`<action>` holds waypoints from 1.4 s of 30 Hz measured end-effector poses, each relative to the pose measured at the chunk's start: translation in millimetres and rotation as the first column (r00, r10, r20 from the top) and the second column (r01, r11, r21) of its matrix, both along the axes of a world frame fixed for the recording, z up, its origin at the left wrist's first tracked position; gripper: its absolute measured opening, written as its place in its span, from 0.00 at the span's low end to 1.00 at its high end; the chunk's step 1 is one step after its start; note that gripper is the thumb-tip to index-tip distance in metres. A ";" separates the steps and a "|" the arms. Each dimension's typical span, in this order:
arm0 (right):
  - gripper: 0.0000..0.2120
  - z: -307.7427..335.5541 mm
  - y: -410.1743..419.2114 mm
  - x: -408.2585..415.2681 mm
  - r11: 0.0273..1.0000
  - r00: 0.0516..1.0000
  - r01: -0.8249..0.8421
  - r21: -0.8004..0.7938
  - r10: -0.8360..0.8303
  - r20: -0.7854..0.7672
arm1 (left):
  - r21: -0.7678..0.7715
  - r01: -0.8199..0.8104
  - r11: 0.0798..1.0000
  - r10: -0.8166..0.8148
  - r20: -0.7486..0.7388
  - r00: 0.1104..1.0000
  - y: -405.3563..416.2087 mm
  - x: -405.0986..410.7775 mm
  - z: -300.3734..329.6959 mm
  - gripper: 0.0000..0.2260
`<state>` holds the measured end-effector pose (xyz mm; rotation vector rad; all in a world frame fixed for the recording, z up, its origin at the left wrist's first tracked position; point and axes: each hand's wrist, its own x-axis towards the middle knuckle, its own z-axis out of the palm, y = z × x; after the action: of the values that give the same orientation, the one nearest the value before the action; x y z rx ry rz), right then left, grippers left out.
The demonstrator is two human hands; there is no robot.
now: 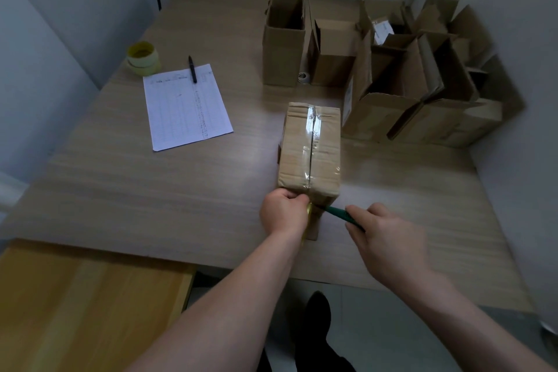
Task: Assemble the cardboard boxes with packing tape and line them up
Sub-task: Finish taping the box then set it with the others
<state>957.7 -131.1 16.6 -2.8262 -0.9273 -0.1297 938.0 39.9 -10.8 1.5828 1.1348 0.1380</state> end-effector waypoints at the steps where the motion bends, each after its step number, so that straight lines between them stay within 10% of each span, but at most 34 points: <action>1: 0.06 -2.8 -0.9 -0.2 1.000 1.000 0.020 -0.017 -0.021 -0.012 | 0.004 0.005 1.000 -0.005 -0.005 1.000 -0.7 0.1 0.8 0.06; 8: 0.15 -40.8 -63.1 13.6 0.928 0.914 0.363 0.084 -0.336 -0.228 | 0.035 0.012 0.999 -0.012 -0.004 1.000 1.4 -0.1 0.4 0.09; 15: 0.26 -91.0 -114.1 46.8 0.837 0.748 0.490 -0.242 -0.547 -0.376 | 0.048 0.009 0.999 -0.009 -0.008 1.000 0.3 2.0 1.4 0.10; 20: 0.33 -22.5 1.2 53.8 0.970 0.992 0.062 0.235 -0.034 -0.119 | 0.075 0.042 0.996 -0.042 -0.004 0.999 0.1 3.4 -0.6 0.05; 25: 0.19 -20.9 70.7 73.6 0.910 0.939 -0.316 0.269 0.341 -0.051 | 0.121 0.089 0.989 -0.081 -0.070 0.994 3.0 0.2 -1.4 0.05; 32: 0.16 -40.8 74.1 82.7 0.886 0.923 -0.385 0.257 0.360 0.138 | 0.113 0.217 0.970 -0.202 -0.133 0.970 12.4 -31.2 -16.1 0.09; 42: 0.20 -36.3 79.6 82.1 0.923 0.962 -0.239 0.302 0.268 -0.056 | -0.033 0.250 0.968 -0.243 0.145 0.959 17.5 -39.8 7.7 0.04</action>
<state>1039.8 -51.5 -19.7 -2.3971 -1.1383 -0.0879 898.3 57.4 -3.1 1.6288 0.8185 0.0529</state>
